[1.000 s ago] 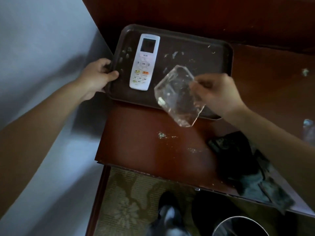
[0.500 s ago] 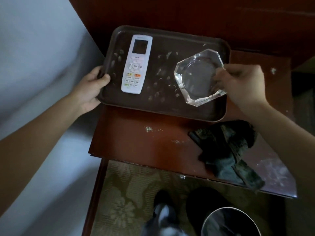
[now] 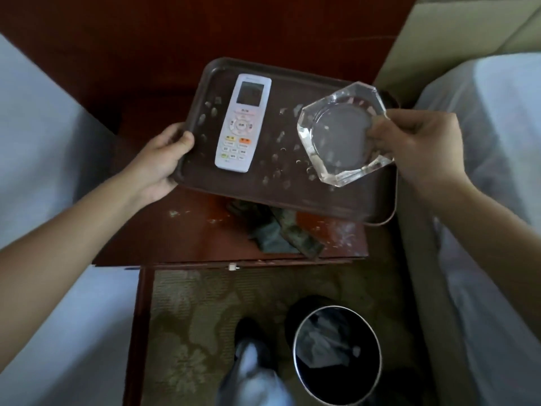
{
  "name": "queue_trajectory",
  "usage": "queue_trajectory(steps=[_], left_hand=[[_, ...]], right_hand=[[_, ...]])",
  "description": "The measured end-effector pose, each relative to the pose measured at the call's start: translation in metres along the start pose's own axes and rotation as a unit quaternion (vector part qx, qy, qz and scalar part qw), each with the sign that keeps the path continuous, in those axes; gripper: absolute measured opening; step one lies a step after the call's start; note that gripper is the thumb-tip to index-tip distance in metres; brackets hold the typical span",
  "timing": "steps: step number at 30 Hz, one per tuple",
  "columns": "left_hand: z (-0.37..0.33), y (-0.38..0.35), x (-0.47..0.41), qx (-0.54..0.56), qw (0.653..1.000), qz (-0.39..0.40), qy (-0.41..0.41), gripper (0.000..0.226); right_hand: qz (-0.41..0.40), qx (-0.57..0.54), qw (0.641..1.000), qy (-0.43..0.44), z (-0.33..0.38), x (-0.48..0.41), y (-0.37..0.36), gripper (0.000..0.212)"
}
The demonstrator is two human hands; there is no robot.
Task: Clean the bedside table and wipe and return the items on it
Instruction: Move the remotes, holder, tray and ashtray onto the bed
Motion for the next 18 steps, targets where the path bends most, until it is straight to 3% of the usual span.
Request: queue_trajectory(steps=[9, 18], left_hand=[[0.0, -0.172, 0.022, -0.084, 0.994, 0.072, 0.021, 0.017], [0.022, -0.314, 0.047, -0.183, 0.965, 0.185, 0.033, 0.02]], right_hand=[[-0.098, 0.034, 0.99, -0.094, -0.067, 0.052, 0.17, 0.017], [-0.191, 0.04, 0.969, -0.153, -0.128, 0.132, 0.293, 0.023]])
Point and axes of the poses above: each hand's wrist, its own x-axis away from the middle knuckle, its own y-axis out of the back of the hand, z = x × y, the point moved 5 cm from there along -x, towards the middle knuckle, and after that the axes turned 10 degrees about y, right-handed, at the moved point
